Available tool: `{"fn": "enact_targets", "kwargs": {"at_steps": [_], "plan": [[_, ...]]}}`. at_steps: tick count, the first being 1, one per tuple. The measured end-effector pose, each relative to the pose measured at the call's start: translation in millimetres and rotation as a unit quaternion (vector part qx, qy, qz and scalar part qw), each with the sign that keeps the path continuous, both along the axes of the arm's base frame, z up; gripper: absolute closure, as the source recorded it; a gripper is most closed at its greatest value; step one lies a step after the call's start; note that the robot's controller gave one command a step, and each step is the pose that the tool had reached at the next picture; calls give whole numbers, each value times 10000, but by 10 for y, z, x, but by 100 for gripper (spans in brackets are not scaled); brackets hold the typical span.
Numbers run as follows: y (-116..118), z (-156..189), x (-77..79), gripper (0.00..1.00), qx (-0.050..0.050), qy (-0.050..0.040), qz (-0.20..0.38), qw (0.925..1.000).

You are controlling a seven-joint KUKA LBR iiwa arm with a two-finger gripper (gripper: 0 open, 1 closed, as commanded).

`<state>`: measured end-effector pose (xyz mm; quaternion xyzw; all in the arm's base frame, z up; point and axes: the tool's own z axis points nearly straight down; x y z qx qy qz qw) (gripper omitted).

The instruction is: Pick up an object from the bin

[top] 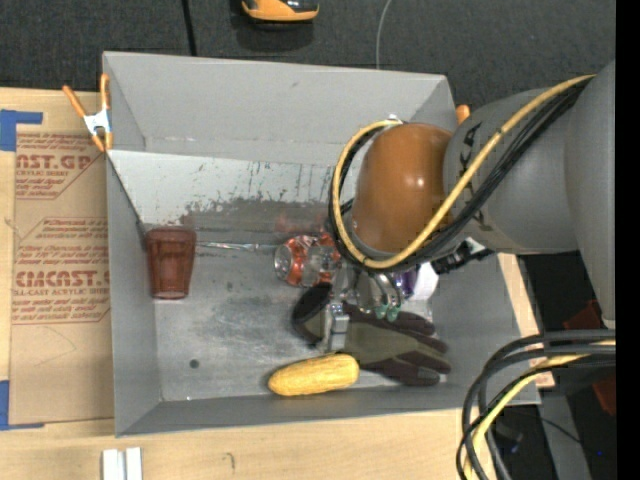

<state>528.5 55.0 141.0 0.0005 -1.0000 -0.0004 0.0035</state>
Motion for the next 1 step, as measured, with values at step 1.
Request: {"fn": "enact_targets", "kwargs": {"at_steps": [1], "plan": [[-2, 46, 17, 0, 2, -37, -1, 10000]]}}
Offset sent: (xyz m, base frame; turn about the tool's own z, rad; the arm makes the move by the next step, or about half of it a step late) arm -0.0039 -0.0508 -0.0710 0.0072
